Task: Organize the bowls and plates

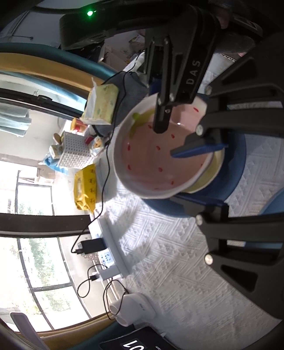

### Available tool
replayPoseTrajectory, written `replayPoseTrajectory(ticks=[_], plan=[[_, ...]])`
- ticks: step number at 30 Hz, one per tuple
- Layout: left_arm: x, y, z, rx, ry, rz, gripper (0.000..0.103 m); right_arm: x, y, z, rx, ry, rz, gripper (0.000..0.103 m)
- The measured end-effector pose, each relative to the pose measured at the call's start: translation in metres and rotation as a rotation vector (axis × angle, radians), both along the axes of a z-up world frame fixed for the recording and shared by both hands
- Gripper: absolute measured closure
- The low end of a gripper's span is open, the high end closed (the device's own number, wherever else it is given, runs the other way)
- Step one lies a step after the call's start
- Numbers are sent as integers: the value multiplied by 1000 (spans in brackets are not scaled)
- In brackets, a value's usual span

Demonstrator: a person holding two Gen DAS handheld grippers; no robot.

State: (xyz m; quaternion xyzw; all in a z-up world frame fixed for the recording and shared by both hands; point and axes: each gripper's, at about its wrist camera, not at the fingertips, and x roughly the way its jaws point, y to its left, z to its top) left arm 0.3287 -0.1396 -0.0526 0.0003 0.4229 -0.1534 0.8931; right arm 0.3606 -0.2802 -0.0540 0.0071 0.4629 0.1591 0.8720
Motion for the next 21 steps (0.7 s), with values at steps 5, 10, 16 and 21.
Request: replayPoseTrajectory(ticks=[5,10,16,21], plan=[[0,-3,-8,6,24,-12,70,-2,-4,-7,-2,17,-4,76],[-1,-6,-12,9,35,-22,70,-3,-5,-7,-7,20,-4,76],[-2,-7,-19,16,53,-32,70,-5,-2,-7,-50,15,5,76],[-1,-6,-27,18,83,-40,70,-9,5,-8,-120,-6,19,76]])
